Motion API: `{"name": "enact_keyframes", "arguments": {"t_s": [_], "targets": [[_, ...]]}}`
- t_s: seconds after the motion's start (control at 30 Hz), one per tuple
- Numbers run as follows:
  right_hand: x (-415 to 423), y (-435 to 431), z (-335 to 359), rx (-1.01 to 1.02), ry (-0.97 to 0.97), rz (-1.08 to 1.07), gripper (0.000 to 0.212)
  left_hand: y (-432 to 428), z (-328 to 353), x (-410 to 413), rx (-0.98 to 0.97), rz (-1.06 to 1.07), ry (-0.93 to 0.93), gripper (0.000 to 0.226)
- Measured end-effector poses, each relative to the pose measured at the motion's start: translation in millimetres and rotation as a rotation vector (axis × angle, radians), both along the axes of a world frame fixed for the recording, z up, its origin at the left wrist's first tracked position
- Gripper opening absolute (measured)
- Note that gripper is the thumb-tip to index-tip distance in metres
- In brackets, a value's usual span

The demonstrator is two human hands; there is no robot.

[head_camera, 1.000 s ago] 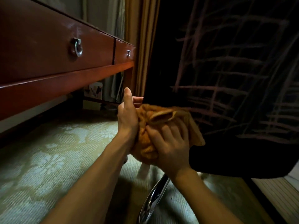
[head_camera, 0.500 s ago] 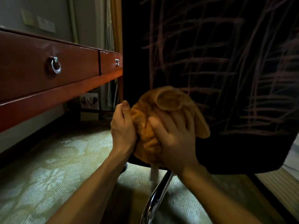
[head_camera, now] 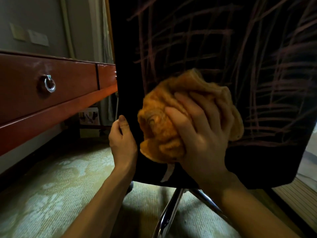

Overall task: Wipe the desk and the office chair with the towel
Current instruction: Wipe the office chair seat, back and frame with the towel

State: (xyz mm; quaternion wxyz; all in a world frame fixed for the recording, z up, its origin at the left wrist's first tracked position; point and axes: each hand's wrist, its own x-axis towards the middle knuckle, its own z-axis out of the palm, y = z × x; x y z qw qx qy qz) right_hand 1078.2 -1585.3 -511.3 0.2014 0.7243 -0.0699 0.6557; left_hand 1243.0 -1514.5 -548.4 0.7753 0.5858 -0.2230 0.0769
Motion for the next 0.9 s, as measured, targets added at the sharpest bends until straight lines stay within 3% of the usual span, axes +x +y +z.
{"name": "enact_keyframes", "arguments": {"t_s": [0.13,0.27,0.4,0.47,0.63,0.7,0.8,0.9], "targets": [[42.1,4.1,-17.5,0.174,0.151,-0.203,0.047,9.3,3.2,8.3,-0.014,-0.11,0.011,0.053],[50.9,7.5,-89.4,0.089,0.34,-0.179,0.047,20.2,15.7,14.8,-0.029,-0.232,0.16,0.05],[32.3,10.4,-134.3,0.029,0.532,-0.068,0.024,25.6,19.4,19.6,-0.04,-0.305,0.219,0.05],[25.3,7.7,-113.9,0.004,0.488,-0.065,0.024,21.9,19.9,17.8,-0.066,-0.304,0.225,0.048],[16.0,15.4,-20.4,0.062,0.131,0.057,0.033,15.9,16.5,13.6,-0.08,-0.273,0.211,0.05],[22.2,15.4,11.4,0.07,0.056,-0.001,0.031,17.4,14.7,15.7,-0.079,-0.305,0.221,0.046],[45.9,21.5,21.9,0.184,0.164,-0.082,0.033,23.4,13.3,22.5,-0.073,-0.427,0.26,0.04],[66.7,37.8,-26.3,0.219,0.369,-0.084,0.036,31.7,11.8,27.8,-0.054,-0.531,0.295,0.035]]}}
